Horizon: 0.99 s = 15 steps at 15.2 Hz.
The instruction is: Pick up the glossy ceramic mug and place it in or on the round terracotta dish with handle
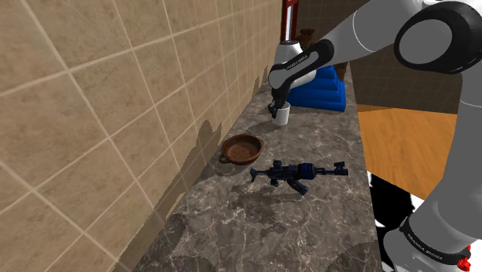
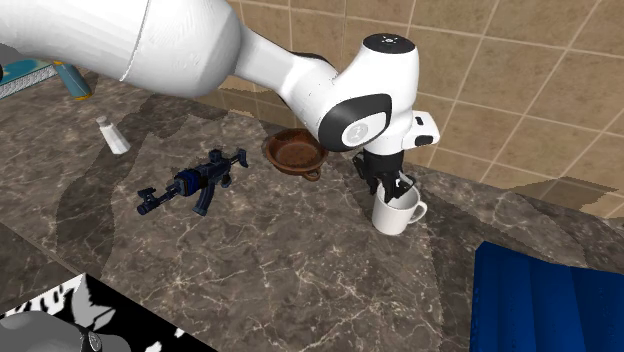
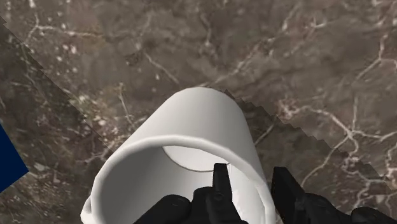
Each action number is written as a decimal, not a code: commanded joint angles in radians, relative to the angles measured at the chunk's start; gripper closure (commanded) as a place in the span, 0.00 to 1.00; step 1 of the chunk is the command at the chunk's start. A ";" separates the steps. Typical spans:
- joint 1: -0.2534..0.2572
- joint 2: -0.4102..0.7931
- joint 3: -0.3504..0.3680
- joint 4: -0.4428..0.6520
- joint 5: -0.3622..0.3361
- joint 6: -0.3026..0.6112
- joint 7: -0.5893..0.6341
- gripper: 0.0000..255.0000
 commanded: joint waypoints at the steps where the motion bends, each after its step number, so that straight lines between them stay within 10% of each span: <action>1: 0.000 0.000 0.000 0.000 0.000 0.000 0.000 1.00; 15: 0.002 -0.045 -0.003 0.036 -0.007 -0.080 0.003 1.00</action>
